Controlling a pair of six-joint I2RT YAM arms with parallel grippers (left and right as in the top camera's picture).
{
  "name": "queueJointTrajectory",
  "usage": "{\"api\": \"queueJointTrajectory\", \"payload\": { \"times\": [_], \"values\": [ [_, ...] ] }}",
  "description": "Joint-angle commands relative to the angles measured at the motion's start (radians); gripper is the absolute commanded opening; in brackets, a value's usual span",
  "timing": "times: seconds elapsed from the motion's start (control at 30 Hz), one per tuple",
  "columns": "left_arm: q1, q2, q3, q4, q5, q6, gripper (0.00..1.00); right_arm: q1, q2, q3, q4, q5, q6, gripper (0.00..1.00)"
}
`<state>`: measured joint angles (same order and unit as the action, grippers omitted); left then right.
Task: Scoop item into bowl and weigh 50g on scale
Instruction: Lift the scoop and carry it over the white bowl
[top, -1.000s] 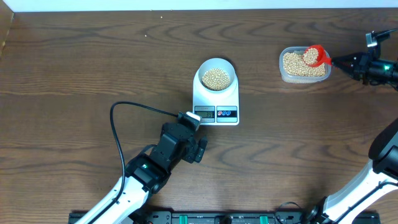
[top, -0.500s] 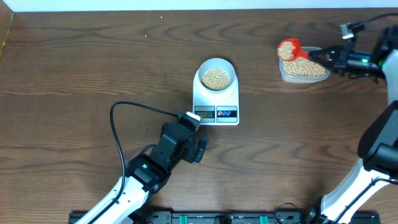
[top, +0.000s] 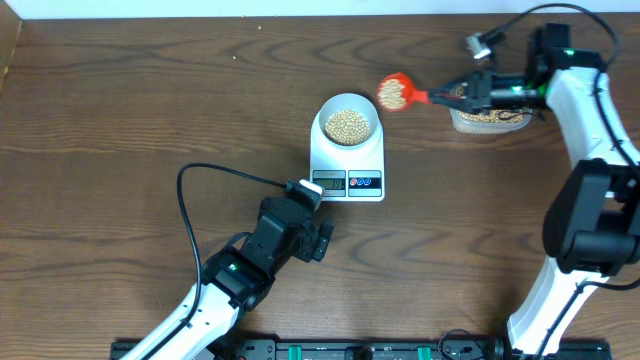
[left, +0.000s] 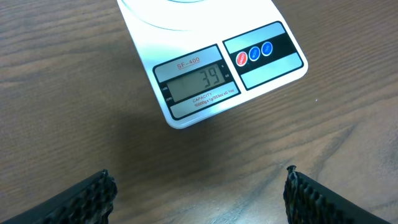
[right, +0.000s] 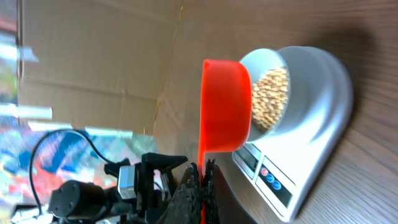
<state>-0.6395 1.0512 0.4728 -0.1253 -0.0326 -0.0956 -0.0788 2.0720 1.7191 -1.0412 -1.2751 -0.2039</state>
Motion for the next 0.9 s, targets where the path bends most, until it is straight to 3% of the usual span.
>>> {"api": "queueJointTrajectory", "payload": {
  "times": [0.0,0.27,0.87],
  "values": [
    [-0.001,-0.007,0.021,-0.002,-0.02,0.017,0.88,0.066,0.01,-0.003,0.05,0.017,0.097,0.01],
    [-0.001,-0.007,0.021,-0.002,-0.02,0.017,0.88,0.182,0.01,-0.003,0.238,0.177,0.299,0.01],
    [-0.001,-0.007,0.021,-0.002,-0.02,0.017,0.88,0.243,-0.013,0.0,0.232,0.412,0.312,0.01]
  ]
}}
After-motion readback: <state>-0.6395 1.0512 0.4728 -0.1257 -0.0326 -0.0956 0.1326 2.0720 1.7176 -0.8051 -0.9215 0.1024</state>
